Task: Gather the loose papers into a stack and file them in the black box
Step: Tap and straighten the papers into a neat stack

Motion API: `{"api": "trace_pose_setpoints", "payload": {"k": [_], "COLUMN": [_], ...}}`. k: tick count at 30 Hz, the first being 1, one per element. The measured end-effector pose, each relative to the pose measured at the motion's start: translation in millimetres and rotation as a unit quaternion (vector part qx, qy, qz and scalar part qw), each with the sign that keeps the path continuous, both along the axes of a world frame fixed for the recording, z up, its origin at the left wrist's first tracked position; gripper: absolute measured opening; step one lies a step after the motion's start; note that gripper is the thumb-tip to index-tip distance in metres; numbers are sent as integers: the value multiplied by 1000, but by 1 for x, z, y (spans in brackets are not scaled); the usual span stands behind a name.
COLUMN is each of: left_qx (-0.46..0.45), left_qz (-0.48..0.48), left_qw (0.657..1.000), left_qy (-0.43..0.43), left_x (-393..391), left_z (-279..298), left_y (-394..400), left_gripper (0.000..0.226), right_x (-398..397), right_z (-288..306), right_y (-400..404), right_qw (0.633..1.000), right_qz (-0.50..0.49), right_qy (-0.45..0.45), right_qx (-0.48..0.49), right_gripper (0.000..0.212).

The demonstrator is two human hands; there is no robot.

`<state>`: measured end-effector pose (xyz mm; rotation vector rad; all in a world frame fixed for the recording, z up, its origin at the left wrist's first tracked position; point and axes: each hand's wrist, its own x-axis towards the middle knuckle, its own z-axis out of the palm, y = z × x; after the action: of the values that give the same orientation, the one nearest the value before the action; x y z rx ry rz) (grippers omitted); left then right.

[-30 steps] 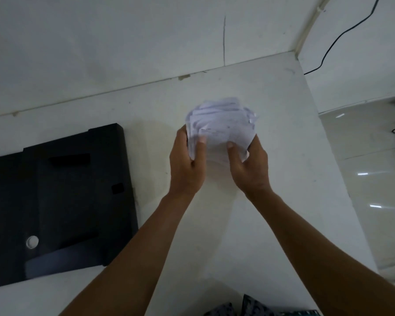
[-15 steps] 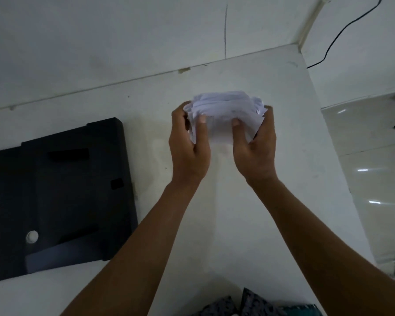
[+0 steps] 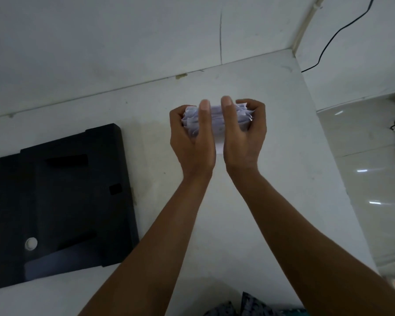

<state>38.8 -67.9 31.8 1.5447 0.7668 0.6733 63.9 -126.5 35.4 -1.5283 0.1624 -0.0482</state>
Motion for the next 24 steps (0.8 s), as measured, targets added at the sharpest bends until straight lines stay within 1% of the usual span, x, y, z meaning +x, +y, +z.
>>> {"api": "trace_pose_setpoints", "payload": {"k": [2,5,9,12,16,19,21,24], "left_qx": [-2,-7,-16,-18,-25,-5,7,-25], "left_qz": [32,35,16,8,-8,-9,3,-1], "left_qw": [999,999,1000,1000,1000,1000,1000,999], "left_qy": [18,6,6,19,13,13,10,25], "left_x": [4,4,5,6,7,11,13,7], "left_z": [2,2,4,3,1,5,6,4], "left_y": [0,6,3,1,4,3,3,6], "left_gripper": [23,18,22,23,26,17,21,19], "right_x": [6,15,12,13,13,15,17,10], "right_z": [-1,-4,-6,-9,-9,-2,-2,-12], "right_y": [0,-9,-7,-4,-2,4,5,0], "right_qw": [999,999,1000,999,999,999,998,999], "right_qz": [-28,-45,3,9,25,29,36,48], "right_qy": [20,20,17,12,6,-32,-48,-20], "right_qx": [-14,-20,-22,-29,-37,-28,-27,-16], "right_gripper": [28,15,17,20,18,15,15,17]}}
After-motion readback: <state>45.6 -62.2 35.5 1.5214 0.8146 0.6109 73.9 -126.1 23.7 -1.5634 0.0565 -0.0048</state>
